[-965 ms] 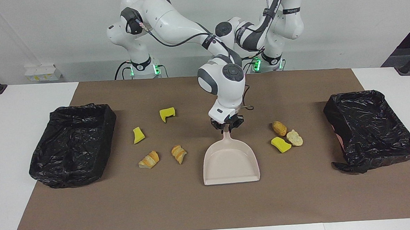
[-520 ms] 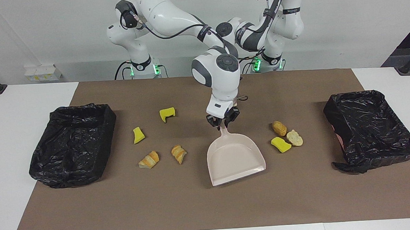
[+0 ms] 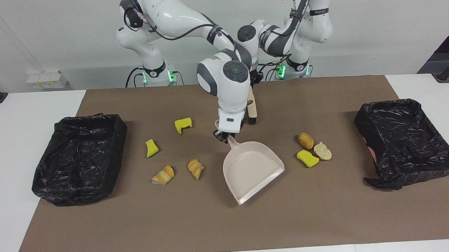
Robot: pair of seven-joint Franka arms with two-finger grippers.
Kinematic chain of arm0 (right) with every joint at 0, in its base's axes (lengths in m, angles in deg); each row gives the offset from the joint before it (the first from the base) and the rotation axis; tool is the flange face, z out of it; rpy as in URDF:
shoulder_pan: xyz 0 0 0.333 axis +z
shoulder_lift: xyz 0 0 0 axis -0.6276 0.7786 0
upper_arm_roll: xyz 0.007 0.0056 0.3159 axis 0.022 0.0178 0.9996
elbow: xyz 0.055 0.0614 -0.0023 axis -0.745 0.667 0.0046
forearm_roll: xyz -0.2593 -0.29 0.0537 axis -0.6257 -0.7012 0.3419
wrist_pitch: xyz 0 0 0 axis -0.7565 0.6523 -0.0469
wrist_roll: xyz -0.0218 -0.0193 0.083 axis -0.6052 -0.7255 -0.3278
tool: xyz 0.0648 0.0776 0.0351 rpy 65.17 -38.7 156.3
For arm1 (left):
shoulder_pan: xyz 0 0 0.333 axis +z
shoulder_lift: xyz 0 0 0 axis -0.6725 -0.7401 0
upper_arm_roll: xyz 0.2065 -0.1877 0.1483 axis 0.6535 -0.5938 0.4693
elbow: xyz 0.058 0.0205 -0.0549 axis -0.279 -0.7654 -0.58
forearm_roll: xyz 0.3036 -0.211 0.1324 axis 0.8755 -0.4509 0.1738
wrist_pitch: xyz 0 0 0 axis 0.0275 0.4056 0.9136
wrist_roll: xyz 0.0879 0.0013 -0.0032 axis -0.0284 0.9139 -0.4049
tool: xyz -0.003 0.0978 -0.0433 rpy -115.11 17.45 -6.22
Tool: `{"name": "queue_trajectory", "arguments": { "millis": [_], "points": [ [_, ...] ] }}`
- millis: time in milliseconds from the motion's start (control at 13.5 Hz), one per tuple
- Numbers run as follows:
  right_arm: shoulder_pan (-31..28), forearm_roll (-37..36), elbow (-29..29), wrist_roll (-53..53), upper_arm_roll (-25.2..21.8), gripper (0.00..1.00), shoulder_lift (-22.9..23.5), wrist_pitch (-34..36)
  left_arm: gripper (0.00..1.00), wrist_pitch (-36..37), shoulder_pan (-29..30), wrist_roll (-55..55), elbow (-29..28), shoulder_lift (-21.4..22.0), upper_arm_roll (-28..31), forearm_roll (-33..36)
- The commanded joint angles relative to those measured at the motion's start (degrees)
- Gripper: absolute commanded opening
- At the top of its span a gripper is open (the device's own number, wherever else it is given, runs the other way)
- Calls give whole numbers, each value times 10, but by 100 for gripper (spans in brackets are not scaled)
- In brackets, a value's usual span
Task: Sweep and dump trash in bin
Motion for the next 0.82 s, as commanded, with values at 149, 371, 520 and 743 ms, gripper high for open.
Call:
{"name": "queue_trajectory", "arguments": {
  "millis": [149,371,520,743],
  "points": [
    [-3,-8,35,129,3,0,-23,-3,0,135,156,97,64,46,-3,17],
    [-3,-23,36,213,4,0,-19,-12,0,120,266,165,105,8,-3,61],
    [-3,-27,34,250,4,0,-12,-33,0,121,335,219,171,-46,-3,82],
    [0,-31,13,265,4,0,13,-40,0,110,399,279,258,-127,-3,120]
  ]
}}
